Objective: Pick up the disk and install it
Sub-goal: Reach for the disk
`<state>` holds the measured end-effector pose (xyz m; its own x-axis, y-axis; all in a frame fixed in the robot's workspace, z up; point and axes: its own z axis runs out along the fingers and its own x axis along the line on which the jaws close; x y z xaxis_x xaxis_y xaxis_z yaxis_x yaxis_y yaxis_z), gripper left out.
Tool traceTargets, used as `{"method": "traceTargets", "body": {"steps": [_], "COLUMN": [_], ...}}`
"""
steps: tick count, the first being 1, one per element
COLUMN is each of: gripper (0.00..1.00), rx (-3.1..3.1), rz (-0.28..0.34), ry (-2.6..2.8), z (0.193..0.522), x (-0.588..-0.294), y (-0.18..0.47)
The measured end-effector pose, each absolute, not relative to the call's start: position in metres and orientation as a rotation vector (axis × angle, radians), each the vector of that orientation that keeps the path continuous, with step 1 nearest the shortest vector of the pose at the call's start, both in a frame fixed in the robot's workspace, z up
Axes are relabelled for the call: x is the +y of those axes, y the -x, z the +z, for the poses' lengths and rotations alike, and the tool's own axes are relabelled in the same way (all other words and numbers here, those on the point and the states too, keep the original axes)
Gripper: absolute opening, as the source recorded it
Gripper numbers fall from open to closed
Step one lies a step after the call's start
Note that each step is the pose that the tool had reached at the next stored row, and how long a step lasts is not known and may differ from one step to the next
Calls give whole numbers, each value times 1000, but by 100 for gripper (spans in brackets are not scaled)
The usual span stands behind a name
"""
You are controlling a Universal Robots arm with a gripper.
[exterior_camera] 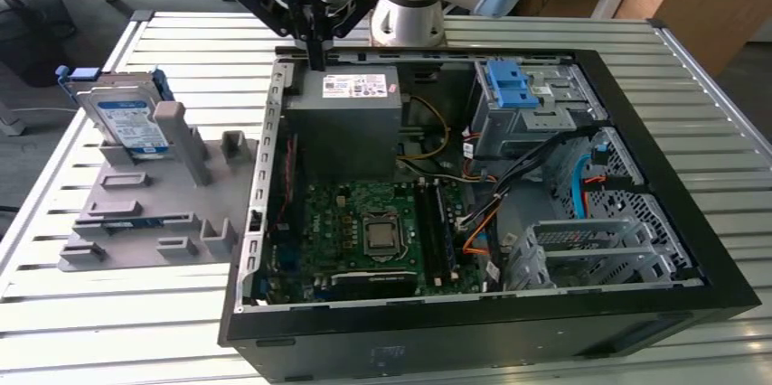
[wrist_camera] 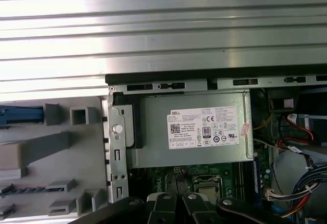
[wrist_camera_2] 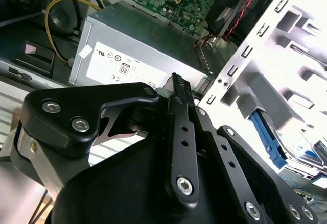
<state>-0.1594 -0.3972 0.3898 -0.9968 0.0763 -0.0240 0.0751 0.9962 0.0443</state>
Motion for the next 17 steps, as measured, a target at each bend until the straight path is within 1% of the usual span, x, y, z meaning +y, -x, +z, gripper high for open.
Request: {"method": "traceTargets", "body": {"steps": [17], "gripper": [11], "rx": [3114], "rz": [68], "ry": [-118], "z": [388], "x": [-397], "y": [170]}}
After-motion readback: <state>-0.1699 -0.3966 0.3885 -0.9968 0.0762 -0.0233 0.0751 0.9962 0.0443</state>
